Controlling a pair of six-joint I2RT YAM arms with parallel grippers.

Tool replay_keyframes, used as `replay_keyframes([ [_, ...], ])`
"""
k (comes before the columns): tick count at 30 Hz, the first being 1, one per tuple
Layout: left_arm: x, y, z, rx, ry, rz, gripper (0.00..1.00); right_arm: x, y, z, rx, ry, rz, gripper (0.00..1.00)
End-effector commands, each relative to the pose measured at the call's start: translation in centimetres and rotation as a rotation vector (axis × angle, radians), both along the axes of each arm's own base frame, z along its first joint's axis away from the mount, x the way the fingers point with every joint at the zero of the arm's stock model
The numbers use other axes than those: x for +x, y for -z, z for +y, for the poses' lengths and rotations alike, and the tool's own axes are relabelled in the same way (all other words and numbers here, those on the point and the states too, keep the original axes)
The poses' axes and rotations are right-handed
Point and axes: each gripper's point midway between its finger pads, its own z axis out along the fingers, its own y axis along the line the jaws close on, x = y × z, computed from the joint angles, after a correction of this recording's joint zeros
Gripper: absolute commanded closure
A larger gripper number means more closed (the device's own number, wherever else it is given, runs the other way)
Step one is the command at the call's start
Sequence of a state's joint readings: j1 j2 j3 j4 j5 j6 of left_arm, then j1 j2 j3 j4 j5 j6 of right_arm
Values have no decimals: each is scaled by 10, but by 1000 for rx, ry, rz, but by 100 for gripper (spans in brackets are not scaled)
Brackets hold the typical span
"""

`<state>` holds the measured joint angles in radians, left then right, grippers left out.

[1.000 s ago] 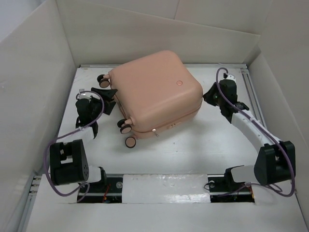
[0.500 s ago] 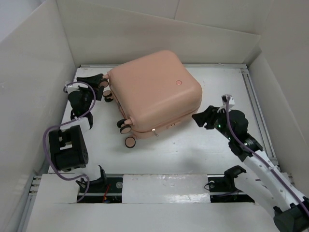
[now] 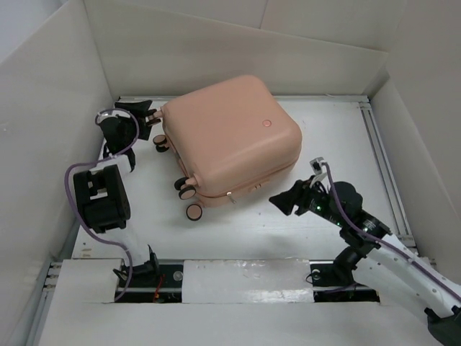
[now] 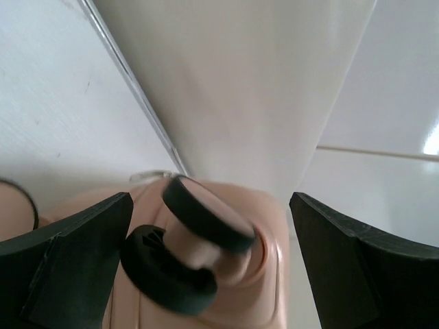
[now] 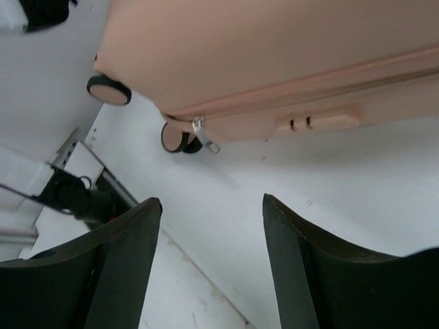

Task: Pack the luggage

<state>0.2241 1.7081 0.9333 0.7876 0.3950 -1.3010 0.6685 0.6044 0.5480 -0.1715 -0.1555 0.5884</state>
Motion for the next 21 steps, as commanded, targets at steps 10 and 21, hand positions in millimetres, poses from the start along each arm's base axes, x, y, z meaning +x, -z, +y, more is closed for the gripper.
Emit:
replay_keyframes([
  [10, 22, -38, -11, 31, 87, -221, 27, -30, 41, 95, -12, -246, 48, 38],
  [21, -15, -21, -32, -24, 150, -242, 100, -12, 40, 117, -42, -151, 20, 27],
])
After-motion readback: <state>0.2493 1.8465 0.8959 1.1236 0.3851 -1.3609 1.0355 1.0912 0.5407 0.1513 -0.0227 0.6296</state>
